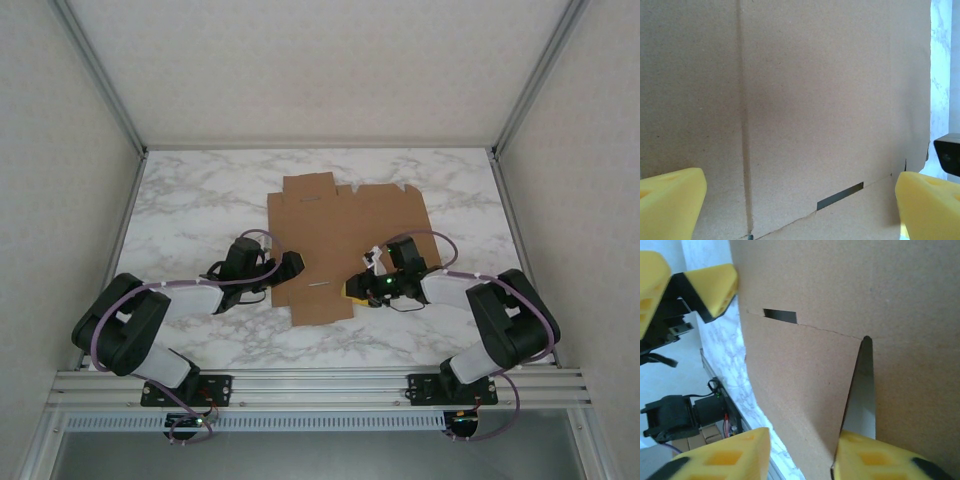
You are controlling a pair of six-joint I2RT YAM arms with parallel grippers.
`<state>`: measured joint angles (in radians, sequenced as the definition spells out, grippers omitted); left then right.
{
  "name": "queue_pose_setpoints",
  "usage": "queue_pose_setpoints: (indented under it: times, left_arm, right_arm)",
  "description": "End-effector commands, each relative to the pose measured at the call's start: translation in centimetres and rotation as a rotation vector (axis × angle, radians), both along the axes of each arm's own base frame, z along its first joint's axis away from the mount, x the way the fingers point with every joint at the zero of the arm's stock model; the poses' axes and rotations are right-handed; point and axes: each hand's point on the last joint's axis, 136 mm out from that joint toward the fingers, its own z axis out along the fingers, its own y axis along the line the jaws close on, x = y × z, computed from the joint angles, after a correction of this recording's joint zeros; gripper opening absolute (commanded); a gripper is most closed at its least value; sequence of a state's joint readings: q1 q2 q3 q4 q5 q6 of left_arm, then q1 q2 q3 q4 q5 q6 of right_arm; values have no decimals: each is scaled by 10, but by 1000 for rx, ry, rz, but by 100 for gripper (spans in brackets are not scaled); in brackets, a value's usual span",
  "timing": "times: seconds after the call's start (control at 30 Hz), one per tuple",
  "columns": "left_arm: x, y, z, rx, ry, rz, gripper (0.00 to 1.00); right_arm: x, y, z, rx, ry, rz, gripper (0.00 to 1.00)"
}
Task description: Fold the paper box
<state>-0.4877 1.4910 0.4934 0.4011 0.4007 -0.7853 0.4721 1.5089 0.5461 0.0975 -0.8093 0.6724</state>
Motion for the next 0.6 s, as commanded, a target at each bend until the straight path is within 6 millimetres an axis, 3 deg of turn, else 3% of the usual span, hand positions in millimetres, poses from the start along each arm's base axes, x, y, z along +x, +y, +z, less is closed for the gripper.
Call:
queue_pose_setpoints:
  times: [0.0,0.3,0.57]
  left_arm:
    - [-17,-13,1,-41,53,-63,97]
    - [-15,0,21,-16,38,-7,100]
    - [-8,66,44,-64,31,213,100]
  right_arm:
    - [-1,7,13,59,-17,14,29]
    - [4,1,7,26,-13,-36,2]
    - [13,0,36,86,-38,-92,0]
